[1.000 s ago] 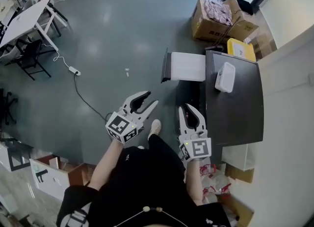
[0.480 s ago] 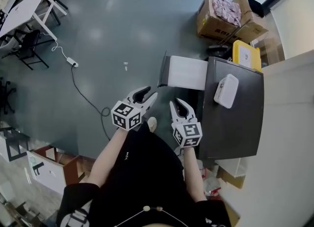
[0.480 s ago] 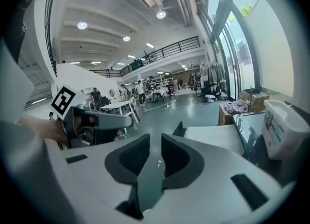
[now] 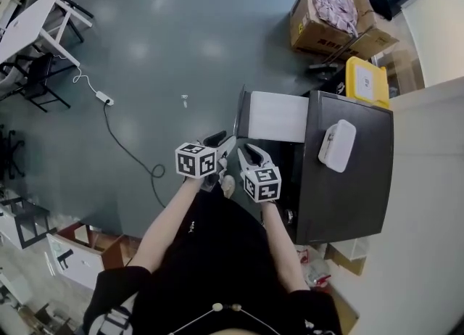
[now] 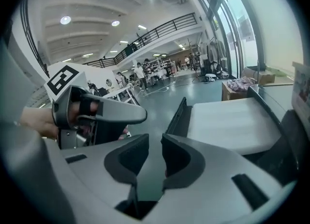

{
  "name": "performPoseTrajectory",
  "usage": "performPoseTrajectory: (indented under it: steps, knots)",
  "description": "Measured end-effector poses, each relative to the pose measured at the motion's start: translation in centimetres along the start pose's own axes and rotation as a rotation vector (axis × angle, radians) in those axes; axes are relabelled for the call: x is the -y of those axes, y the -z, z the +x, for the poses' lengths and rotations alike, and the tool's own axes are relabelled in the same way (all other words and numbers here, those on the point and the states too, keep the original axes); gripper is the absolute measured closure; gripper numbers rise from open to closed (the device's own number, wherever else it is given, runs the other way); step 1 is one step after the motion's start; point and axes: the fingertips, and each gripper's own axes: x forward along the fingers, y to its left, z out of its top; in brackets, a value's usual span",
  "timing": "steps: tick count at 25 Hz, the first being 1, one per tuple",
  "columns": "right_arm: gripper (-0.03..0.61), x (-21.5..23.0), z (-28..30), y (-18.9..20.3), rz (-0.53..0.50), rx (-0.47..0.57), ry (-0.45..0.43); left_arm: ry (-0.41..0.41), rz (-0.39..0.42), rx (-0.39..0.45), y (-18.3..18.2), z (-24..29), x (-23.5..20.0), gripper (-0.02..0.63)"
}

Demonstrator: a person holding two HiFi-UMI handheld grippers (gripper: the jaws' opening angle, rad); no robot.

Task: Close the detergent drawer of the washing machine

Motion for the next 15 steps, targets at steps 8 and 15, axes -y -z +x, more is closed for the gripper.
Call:
performPoseTrajectory:
  steps: [8,15]
  knots:
    - [0.502,1.4,4.0,0.4,0.001,-0.092,0.039,0.027,-0.046,-0.090,-0.4,3.7,-2.2,0.466]
    - [0.505,1.5,6.0,1.2,-0.019,-0.174,0.062,0.093,-0.085,-0.171,-0.7,6.7,-3.1,0.466]
